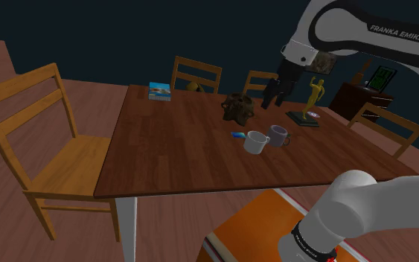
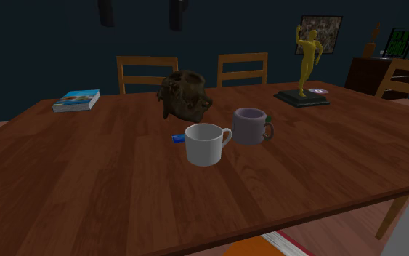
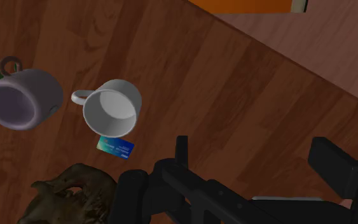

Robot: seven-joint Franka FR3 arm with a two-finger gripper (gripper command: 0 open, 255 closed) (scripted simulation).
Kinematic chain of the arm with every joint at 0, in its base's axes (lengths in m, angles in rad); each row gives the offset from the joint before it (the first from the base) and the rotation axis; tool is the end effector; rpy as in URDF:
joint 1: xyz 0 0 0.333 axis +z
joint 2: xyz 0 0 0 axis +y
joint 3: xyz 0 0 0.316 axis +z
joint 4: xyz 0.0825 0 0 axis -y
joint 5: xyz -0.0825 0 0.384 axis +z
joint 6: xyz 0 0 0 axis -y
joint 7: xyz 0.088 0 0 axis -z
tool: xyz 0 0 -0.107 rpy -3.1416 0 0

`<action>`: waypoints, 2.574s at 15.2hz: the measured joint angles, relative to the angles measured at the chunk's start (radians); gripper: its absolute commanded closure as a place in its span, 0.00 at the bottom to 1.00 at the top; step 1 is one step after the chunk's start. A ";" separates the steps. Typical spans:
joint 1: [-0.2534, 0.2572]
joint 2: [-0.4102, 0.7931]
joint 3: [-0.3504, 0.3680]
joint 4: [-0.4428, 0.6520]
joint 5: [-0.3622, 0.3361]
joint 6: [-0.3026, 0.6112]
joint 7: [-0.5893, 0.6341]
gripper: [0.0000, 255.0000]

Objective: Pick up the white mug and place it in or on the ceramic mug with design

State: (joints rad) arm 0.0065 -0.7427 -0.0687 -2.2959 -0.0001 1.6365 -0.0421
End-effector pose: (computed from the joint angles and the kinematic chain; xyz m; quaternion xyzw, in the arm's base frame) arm 0.3256 -0.0273 0.6108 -0.9989 0.0020 -0.0420 0.0214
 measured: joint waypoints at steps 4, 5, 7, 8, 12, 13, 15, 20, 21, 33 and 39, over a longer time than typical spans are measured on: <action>-0.009 0.026 -0.014 -0.044 -0.016 0.058 -0.011 0.00; -0.013 0.046 -0.020 -0.056 -0.022 0.086 -0.016 0.00; -0.023 0.074 -0.033 -0.080 -0.037 0.127 -0.026 0.00; -0.028 0.098 -0.044 -0.087 -0.046 0.154 -0.035 0.00; -0.045 0.196 -0.071 -0.120 -0.071 0.267 -0.051 0.00; -0.049 0.225 -0.079 -0.125 -0.078 0.296 -0.056 0.00; -0.061 0.286 -0.100 -0.129 -0.092 0.352 -0.072 0.00; -0.081 0.425 -0.134 -0.134 -0.115 0.475 -0.091 0.00; -0.083 0.454 -0.137 -0.138 -0.117 0.504 -0.088 0.00; -0.095 0.588 -0.166 -0.177 -0.119 0.670 -0.111 0.00; -0.095 0.589 -0.166 -0.177 -0.119 0.672 -0.111 1.00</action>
State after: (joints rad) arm -0.0881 -0.1539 -0.2344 -2.4731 -0.1189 2.3081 -0.1526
